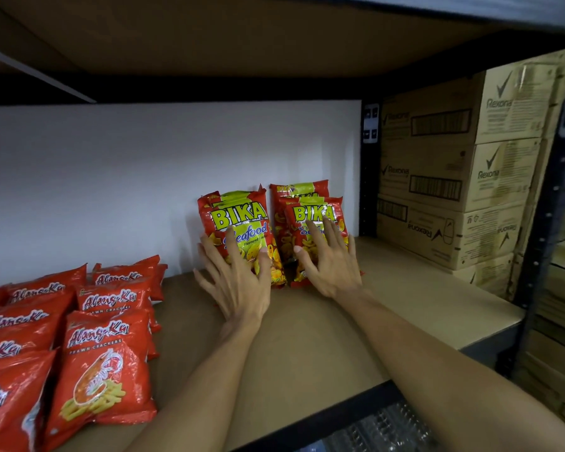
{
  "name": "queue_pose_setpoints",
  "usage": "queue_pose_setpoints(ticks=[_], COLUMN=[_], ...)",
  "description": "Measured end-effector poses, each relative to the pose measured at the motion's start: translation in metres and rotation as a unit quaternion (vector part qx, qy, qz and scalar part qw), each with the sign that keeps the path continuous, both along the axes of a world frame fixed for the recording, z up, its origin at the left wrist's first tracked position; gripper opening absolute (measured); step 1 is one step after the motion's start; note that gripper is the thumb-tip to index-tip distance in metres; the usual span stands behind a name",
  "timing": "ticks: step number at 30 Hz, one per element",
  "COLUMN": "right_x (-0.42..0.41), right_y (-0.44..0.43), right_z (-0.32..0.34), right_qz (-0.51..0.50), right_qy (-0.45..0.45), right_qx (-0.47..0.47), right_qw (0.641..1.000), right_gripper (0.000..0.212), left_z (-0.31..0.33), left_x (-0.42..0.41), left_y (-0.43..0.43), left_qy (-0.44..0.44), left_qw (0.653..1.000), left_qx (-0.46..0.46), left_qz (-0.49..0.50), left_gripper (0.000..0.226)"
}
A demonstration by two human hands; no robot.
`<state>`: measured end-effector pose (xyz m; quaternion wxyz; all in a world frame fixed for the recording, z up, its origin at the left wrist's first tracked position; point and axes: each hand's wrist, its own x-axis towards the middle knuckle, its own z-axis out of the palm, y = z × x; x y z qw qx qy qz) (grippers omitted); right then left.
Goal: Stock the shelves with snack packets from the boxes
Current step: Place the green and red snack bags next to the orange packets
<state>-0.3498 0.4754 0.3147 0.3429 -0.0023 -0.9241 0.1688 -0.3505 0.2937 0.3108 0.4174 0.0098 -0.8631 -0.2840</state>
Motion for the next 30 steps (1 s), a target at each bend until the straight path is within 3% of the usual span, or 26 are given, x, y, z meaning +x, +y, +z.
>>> queue_pose_setpoints(ticks=[13, 16, 22, 30], right_x=[0.112, 0.154, 0.246, 0.344], right_y=[0.025, 0.036, 0.065, 0.081], right_z=[0.024, 0.021, 0.002, -0.049], right_qz=[-0.020, -0.019, -0.061, -0.102], right_qy=[-0.016, 0.001, 0.028, -0.029], right_qx=[-0.023, -0.042, -0.086, -0.091], right_qw=[0.999, 0.999, 0.994, 0.990], right_gripper=[0.067, 0.060, 0.053, 0.049], left_z=[0.019, 0.025, 0.017, -0.035], left_x=[0.080, 0.115, 0.182, 0.254], left_y=[0.029, 0.045, 0.073, 0.107], left_qy=[0.013, 0.064, 0.061, 0.084], left_qw=[0.983, 0.960, 0.919, 0.841], left_qx=[-0.152, -0.196, -0.244, -0.319], left_qz=[-0.100, -0.188, -0.302, -0.428], left_gripper=[0.059, 0.048, 0.041, 0.035])
